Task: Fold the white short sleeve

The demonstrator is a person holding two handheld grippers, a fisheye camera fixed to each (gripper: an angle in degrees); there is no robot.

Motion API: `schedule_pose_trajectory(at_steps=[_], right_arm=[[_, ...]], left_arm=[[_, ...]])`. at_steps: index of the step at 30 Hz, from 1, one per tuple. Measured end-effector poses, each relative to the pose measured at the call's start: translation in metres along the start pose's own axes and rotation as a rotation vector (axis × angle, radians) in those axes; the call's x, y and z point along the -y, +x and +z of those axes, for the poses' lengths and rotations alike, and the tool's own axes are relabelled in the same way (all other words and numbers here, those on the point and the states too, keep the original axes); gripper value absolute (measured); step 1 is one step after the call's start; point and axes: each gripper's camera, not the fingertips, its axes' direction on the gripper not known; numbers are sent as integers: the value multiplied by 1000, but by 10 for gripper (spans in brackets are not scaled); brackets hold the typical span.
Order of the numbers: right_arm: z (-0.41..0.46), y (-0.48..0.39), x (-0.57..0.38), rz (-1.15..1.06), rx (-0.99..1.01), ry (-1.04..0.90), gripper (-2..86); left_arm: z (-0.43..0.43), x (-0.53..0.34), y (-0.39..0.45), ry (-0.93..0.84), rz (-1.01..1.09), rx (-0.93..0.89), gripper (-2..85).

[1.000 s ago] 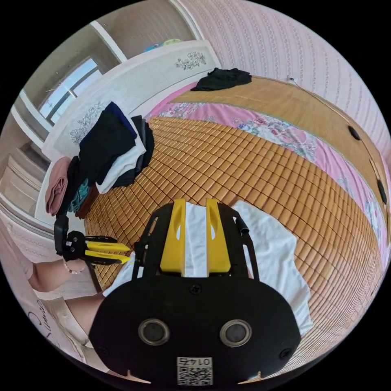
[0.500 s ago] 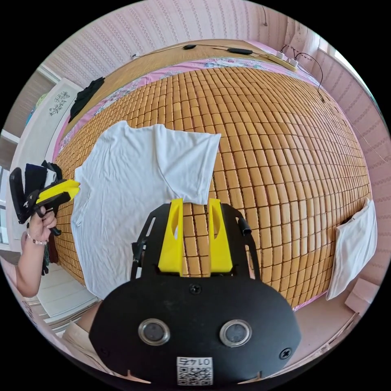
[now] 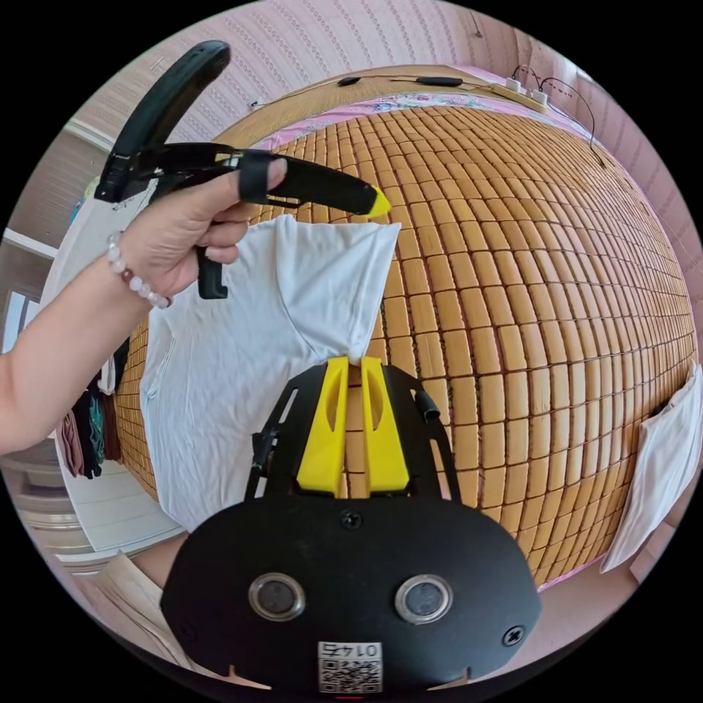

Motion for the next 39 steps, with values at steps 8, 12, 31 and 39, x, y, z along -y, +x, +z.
schedule_pose_trajectory(at_steps=[8,12,31,39], right_arm=[[-24,5,-5,-26,54,15,20],[-41,-2,-6,-54,34,45,21],[-66,-108,22,-410,107,-7,79],[-9,-155,142,-403,63,-9,117]], left_arm=[[27,11,-5,-95,22,17,-6],[-2,-4,-21,3,-11,19,-9],[-159,-271,-97,122,-462,60,63],[-217,-327,-168,292,-738,221,62]])
